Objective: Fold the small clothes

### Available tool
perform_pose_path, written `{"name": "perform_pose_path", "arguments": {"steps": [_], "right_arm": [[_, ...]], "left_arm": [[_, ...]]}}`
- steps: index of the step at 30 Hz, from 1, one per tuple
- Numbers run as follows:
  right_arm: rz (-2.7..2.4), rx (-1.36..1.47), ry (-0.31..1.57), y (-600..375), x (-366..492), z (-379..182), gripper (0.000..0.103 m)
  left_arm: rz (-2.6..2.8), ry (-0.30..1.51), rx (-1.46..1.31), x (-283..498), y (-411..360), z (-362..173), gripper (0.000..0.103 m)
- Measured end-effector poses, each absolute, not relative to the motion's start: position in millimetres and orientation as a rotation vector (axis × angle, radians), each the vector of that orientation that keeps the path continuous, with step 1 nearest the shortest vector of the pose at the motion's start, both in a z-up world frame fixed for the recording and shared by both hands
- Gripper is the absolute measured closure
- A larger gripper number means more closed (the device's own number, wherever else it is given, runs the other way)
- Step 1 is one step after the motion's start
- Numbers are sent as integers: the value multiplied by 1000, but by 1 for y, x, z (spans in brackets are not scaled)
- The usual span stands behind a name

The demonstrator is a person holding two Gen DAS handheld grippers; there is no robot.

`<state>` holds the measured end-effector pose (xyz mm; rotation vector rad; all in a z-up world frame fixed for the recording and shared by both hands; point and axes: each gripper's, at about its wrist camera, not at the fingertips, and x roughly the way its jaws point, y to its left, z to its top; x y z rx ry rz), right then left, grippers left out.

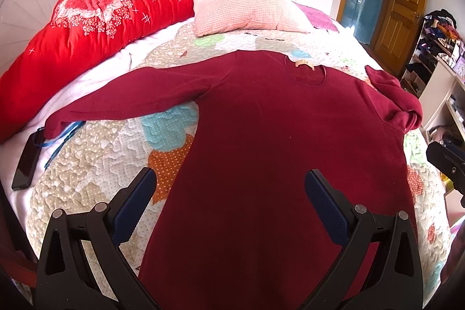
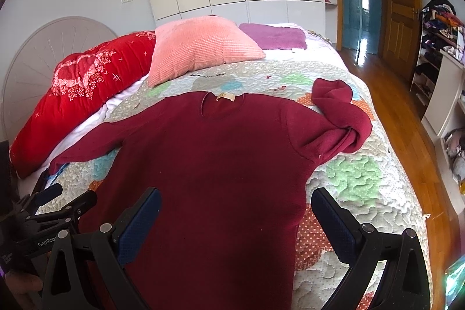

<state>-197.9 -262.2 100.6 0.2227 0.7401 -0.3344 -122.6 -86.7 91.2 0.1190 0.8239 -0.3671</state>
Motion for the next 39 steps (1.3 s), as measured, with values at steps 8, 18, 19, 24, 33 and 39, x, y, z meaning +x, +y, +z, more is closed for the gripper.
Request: {"name": "perform_pose_path", "arguments": {"steps": [8, 18, 19, 24, 33, 39], "right_arm": [[-335, 220, 757, -258, -190, 94, 1], [-335, 229, 763, -257, -184, 88, 1], [-334, 231, 766, -258, -183, 87, 1], [-330, 245, 775, -258, -181, 81, 1], [-312, 235, 784, -253, -176, 76, 1], [-306, 236, 790, -252, -172, 73, 1]], "left_arm": [[-356, 834, 118, -116, -84, 85, 1], [-347, 839, 116, -112, -82, 80, 1], [-347, 839, 117, -112, -83, 79, 1], [-351, 844, 116, -111, -85, 77, 1], [-360, 853, 109, -109, -87, 73, 1], [-350, 856, 107, -106, -85, 71, 1]]}}
